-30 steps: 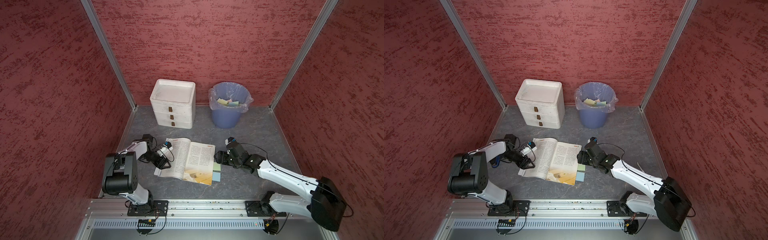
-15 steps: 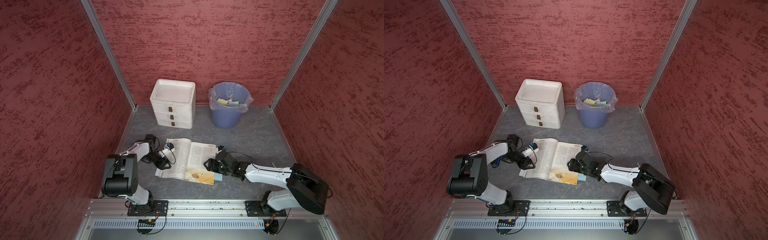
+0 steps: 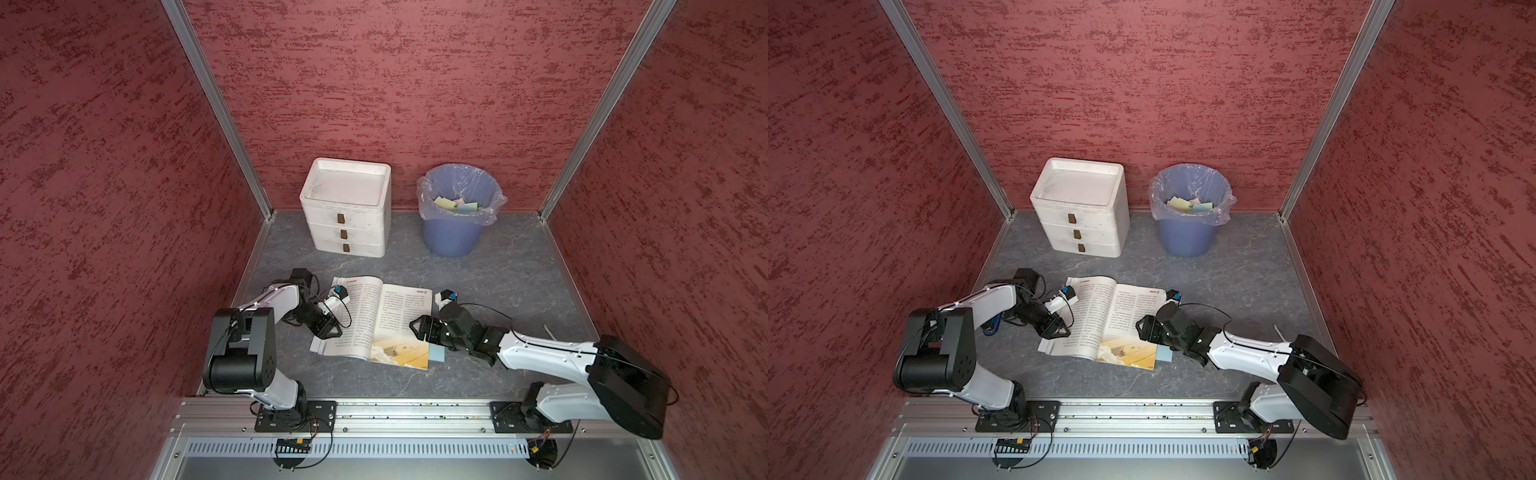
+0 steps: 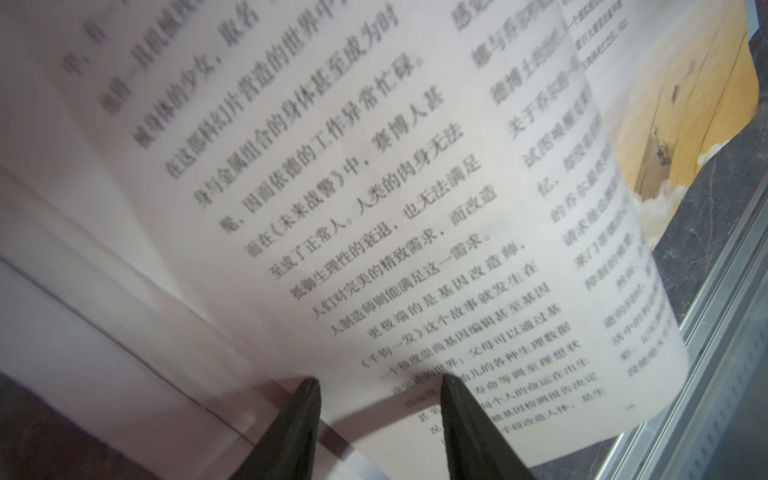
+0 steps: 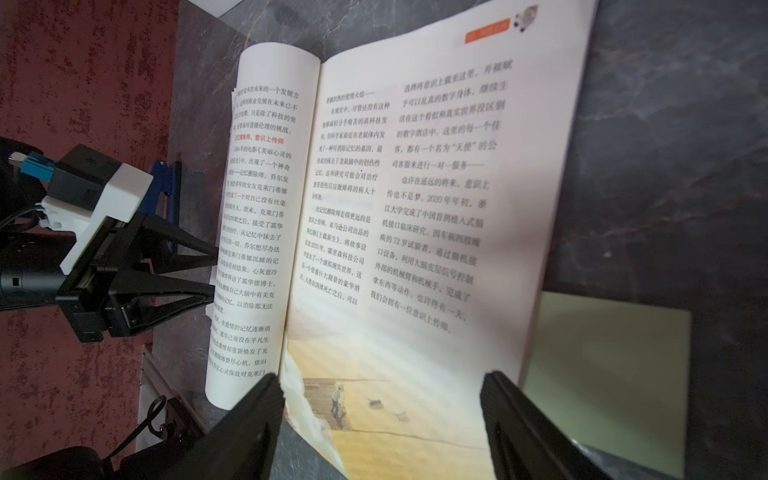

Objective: Peel off the used sticky note
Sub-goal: Turn the page of the book at the center of the board.

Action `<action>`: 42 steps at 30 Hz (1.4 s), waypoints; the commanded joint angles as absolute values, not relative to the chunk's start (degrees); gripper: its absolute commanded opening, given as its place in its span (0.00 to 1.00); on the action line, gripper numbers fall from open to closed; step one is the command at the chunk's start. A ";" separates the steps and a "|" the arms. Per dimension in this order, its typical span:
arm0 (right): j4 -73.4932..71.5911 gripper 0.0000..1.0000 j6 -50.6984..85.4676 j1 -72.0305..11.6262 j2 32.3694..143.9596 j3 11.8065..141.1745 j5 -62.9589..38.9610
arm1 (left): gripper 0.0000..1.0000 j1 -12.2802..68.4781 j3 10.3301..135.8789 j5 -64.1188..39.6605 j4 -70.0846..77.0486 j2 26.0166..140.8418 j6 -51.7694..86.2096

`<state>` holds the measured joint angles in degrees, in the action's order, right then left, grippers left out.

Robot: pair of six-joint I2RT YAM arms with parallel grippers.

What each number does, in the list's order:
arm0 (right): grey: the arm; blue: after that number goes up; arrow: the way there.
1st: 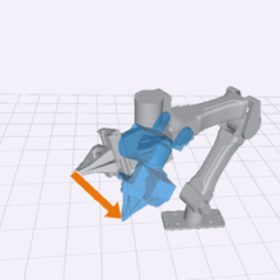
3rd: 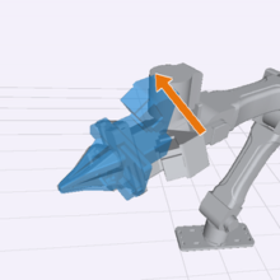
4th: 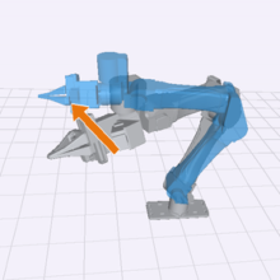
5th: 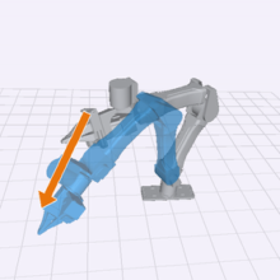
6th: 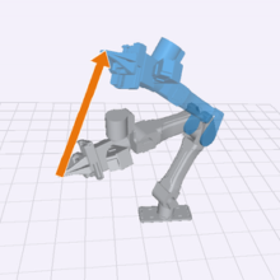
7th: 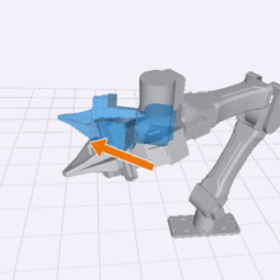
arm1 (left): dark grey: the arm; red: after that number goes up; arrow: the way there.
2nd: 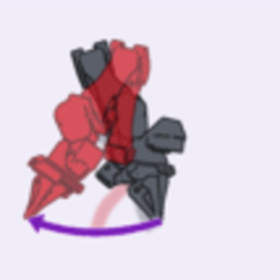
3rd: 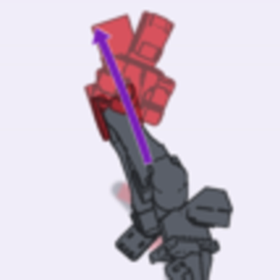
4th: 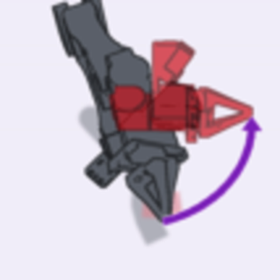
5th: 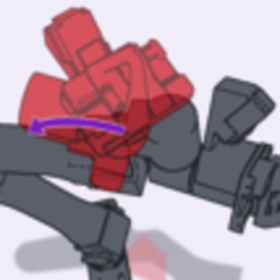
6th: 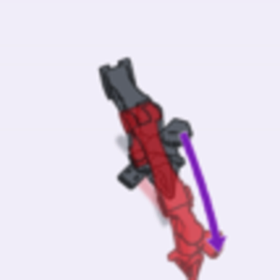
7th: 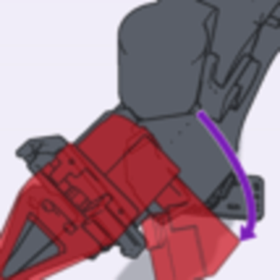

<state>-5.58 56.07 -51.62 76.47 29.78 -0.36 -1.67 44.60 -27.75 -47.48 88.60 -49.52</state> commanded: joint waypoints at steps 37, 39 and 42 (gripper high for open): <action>-12.71 0.79 53.44 -51.49 82.61 29.88 -5.78 | 0.50 -0.72 44.08 -25.80 -48.51 91.46 -49.32; -12.65 0.79 53.14 -51.66 82.90 30.41 -6.12 | 0.50 -0.57 44.07 -25.84 -48.41 91.46 -49.25; -13.12 0.79 52.93 -51.85 83.14 31.12 -6.79 | 0.50 -0.40 44.03 -25.77 -48.31 91.55 -49.24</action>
<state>-10.94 54.06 -51.48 82.63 28.95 -4.60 -1.30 45.21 -27.24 -47.90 89.23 -49.34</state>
